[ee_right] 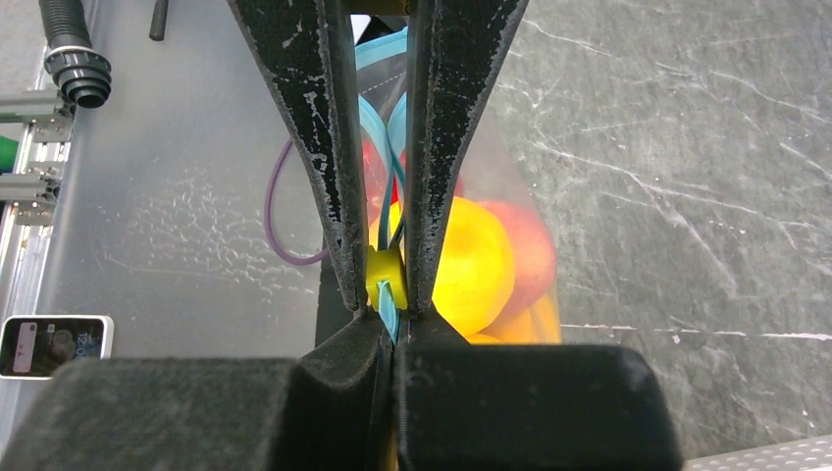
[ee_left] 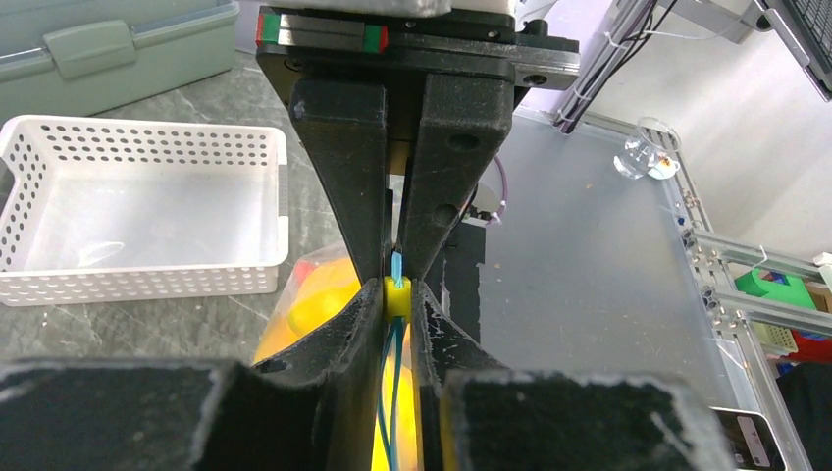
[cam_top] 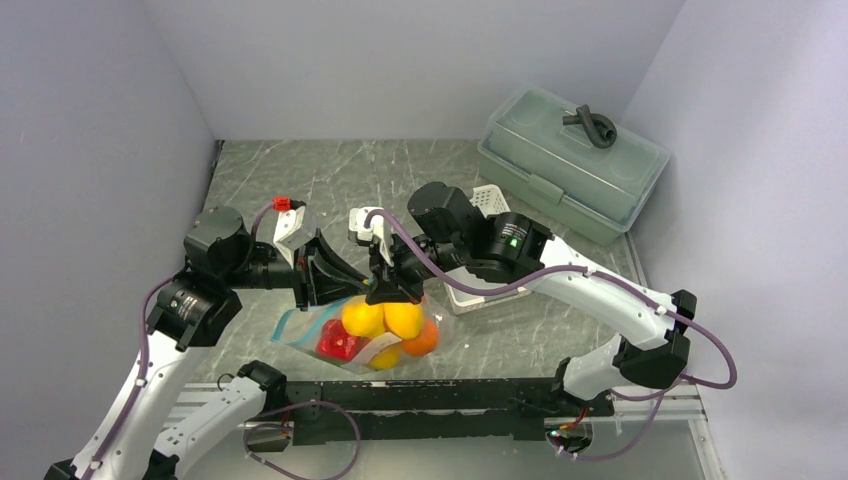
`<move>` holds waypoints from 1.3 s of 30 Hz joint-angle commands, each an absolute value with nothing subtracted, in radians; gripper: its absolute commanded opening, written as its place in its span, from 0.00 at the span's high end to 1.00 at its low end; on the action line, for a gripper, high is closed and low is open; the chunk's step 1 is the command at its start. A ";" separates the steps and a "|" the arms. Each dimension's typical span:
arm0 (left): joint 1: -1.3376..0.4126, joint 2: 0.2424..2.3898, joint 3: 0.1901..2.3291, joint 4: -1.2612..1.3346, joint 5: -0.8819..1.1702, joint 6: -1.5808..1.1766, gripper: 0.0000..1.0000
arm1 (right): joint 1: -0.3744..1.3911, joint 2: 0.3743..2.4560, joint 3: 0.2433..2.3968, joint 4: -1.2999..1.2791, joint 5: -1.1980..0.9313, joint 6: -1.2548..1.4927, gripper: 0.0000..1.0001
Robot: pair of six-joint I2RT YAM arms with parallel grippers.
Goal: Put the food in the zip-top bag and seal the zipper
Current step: Zip the zipper food storage bag.
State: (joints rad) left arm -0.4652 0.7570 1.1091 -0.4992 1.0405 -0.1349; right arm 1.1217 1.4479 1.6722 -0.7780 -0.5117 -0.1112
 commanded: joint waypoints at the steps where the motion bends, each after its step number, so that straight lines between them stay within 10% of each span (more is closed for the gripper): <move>1: -0.466 0.749 1.116 -0.492 1.036 -0.122 0.81 | 1.123 1.447 1.727 -0.735 -0.529 -0.101 1.00; 8: -0.466 0.746 1.124 -0.486 1.039 -0.127 1.00 | 1.123 1.450 1.727 -0.738 -0.524 -0.104 1.00; 39: -0.466 0.724 1.106 -0.553 0.995 -0.095 1.00 | 1.010 1.294 1.677 -0.658 -0.514 -0.041 1.00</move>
State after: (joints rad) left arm -0.4652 0.7414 1.1091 -0.4980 0.9894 -0.1158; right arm 1.0561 1.3922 1.6707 -0.7750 -0.5083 -0.0696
